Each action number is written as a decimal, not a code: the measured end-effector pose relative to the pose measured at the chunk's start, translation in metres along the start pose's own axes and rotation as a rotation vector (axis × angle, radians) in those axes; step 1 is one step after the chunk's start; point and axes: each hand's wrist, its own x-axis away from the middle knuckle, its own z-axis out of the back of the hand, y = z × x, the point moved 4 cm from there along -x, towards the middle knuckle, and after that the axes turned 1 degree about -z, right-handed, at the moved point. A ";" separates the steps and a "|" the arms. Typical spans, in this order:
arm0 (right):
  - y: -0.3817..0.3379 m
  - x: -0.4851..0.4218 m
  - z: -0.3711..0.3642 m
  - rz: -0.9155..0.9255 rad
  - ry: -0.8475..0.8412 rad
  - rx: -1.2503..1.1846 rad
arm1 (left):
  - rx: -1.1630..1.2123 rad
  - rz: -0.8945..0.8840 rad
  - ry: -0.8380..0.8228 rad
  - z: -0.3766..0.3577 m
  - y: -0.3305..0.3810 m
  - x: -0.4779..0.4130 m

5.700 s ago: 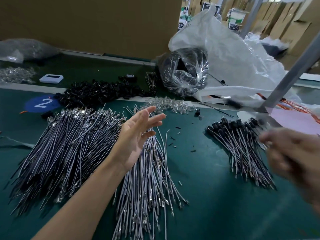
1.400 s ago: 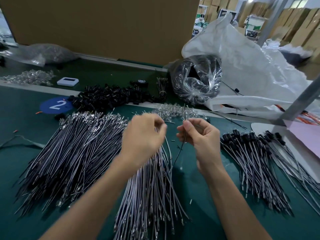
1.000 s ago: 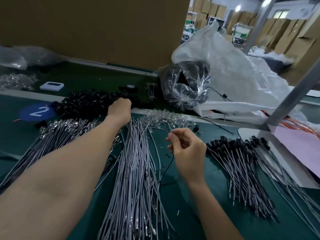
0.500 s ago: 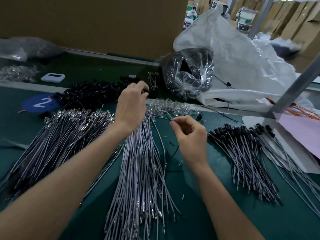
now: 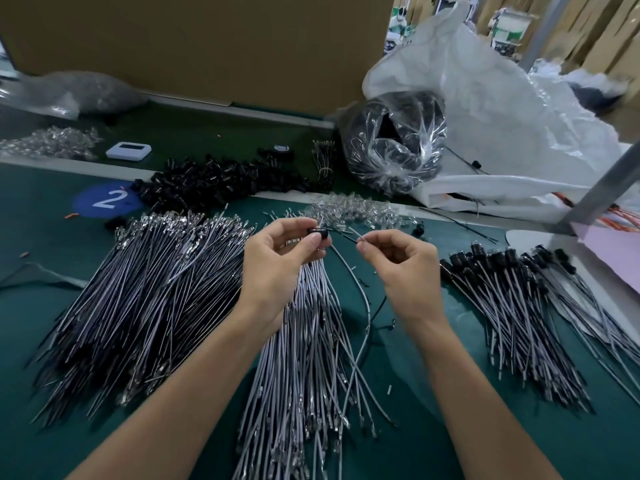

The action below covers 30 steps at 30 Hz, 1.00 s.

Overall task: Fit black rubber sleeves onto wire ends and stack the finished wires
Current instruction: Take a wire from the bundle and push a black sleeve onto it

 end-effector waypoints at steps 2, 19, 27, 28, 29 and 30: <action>0.000 0.000 0.000 0.000 -0.009 0.001 | 0.005 -0.005 -0.007 0.000 -0.001 0.000; -0.001 0.000 -0.001 -0.014 -0.054 -0.011 | -0.018 -0.005 -0.100 -0.006 -0.007 0.001; -0.001 0.003 -0.005 -0.005 -0.067 0.005 | 0.050 0.065 -0.087 -0.009 -0.011 0.003; -0.002 0.003 -0.005 0.008 -0.061 0.009 | 0.099 0.090 -0.080 -0.010 -0.012 0.004; -0.003 0.004 -0.006 0.021 -0.059 0.009 | 0.152 0.116 -0.075 -0.010 -0.012 0.005; -0.004 0.005 -0.007 0.031 -0.061 0.004 | 0.201 0.137 -0.072 -0.011 -0.013 0.005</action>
